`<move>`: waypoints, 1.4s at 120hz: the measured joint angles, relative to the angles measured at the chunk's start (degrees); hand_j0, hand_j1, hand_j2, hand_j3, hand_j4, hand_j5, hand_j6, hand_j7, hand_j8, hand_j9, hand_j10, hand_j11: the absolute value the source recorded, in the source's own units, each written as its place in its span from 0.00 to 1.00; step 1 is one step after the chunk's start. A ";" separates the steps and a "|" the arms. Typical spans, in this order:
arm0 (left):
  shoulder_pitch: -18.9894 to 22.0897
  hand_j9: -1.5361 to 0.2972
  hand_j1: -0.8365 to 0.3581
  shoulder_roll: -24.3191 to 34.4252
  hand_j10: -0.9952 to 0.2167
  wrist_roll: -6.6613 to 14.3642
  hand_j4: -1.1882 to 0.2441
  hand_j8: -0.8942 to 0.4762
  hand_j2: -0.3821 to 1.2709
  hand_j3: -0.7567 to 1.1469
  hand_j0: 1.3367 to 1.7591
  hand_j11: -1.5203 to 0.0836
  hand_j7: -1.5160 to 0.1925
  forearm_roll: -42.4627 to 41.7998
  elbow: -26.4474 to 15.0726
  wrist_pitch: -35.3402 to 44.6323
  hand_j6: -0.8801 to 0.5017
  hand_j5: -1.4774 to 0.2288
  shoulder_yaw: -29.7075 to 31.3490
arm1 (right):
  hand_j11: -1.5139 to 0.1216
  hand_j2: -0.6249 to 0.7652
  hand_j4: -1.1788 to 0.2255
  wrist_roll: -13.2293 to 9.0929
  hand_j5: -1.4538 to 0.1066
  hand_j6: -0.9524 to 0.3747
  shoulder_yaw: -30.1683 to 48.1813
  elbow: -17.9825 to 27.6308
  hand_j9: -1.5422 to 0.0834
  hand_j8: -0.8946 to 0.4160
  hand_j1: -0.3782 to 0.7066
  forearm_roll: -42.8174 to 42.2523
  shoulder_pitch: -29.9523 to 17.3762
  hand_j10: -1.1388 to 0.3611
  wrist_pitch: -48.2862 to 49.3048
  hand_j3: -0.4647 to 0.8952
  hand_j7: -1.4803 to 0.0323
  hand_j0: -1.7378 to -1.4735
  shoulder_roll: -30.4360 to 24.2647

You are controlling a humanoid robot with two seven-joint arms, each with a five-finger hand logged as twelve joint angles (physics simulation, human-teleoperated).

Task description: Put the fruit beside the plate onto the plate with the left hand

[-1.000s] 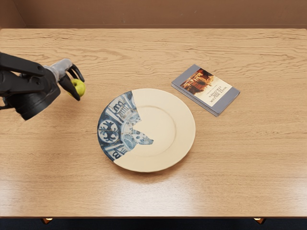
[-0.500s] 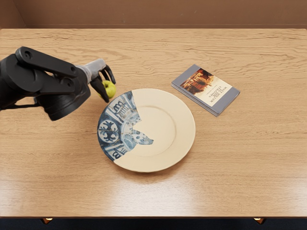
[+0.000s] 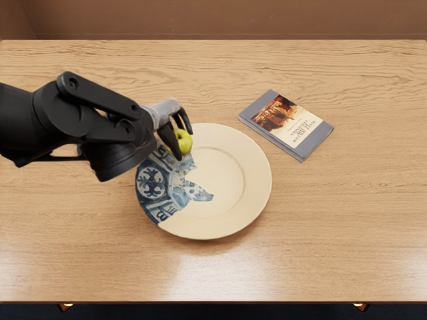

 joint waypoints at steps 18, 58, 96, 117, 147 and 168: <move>-0.23 0.31 0.45 -1.97 0.23 -0.06 0.33 0.28 0.51 0.40 0.75 0.34 0.33 -0.86 -0.35 -0.01 0.29 0.29 -0.47 | 0.93 0.45 0.84 0.00 0.93 0.72 0.00 -0.01 0.95 0.68 0.03 0.00 0.00 0.76 0.00 0.34 0.98 0.30 0.00; 1.26 0.31 0.45 -3.38 0.23 -0.11 0.33 0.28 0.51 0.40 0.75 0.34 0.33 -1.25 -0.33 0.07 0.29 0.30 -0.56 | 0.93 0.45 0.84 0.00 0.93 0.72 0.00 0.00 0.95 0.68 0.03 0.00 0.00 0.76 0.00 0.34 0.98 0.30 0.00; 1.64 0.53 0.63 -3.39 0.47 -0.81 0.53 0.39 0.36 0.40 0.76 0.60 0.56 -1.28 0.75 0.09 0.39 0.53 -0.38 | 0.93 0.45 0.84 0.00 0.93 0.72 0.00 0.00 0.95 0.68 0.03 0.00 0.00 0.76 0.00 0.34 0.98 0.30 0.00; -0.81 0.69 0.81 0.02 0.65 -0.70 0.69 0.52 0.29 0.40 0.76 0.78 0.73 -1.20 3.11 -8.28 0.51 0.70 -0.15 | 0.93 0.45 0.84 0.00 0.93 0.72 0.00 0.00 0.95 0.68 0.03 0.00 0.00 0.76 0.00 0.34 0.98 0.30 0.00; -0.45 0.79 0.93 21.92 0.76 -0.56 0.78 0.61 0.25 0.40 0.76 0.89 0.83 2.10 7.77 -30.62 0.59 0.81 -0.94 | 0.93 0.45 0.84 0.00 0.93 0.72 0.00 0.00 0.95 0.68 0.03 0.00 0.00 0.76 0.00 0.34 0.98 0.30 0.00; -0.18 0.81 0.96 38.42 0.79 -0.40 0.80 0.63 0.24 0.40 0.76 0.91 0.86 6.11 8.16 -42.57 0.61 0.83 -3.57 | 0.93 0.45 0.84 0.00 0.93 0.72 0.00 0.00 0.95 0.68 0.03 0.00 0.00 0.76 0.00 0.34 0.98 0.30 0.00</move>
